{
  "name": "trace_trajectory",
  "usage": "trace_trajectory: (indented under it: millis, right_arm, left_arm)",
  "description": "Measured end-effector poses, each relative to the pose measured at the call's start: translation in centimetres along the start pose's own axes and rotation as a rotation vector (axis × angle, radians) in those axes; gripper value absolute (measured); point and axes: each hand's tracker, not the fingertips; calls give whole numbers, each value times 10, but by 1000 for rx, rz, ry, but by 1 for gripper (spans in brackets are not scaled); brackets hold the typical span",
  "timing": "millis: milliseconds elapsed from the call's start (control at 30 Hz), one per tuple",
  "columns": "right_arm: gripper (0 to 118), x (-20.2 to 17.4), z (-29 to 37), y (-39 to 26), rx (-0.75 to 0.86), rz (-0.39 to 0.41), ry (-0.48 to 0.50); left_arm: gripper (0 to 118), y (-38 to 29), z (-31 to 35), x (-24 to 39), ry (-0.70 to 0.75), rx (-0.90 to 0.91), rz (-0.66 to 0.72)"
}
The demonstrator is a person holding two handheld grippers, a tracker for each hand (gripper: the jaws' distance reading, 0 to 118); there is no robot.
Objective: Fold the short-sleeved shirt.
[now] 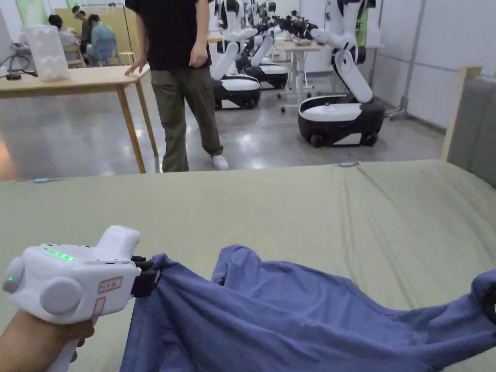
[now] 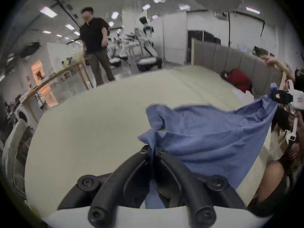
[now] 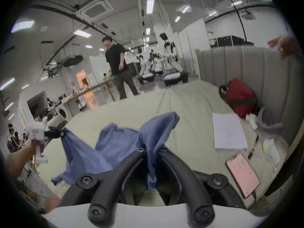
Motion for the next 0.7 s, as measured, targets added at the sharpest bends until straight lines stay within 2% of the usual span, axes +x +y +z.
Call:
trace_trajectory:
  millis: [133,367,533,700]
  right_arm:
    - [9,-29,11,58,137,-9,30]
    - [9,-90,34,181,308,62,70]
    - [8,-121,59,269,396,54,86]
    - [8,-147,86,345,464,72,48]
  left_arm:
    - [1,32,88,-13,69,190,53]
    - [1,109,215,-3,203,417,42]
    - [1,164,268,-1,320,528,62]
    - [1,214,308,-5,415,616,120]
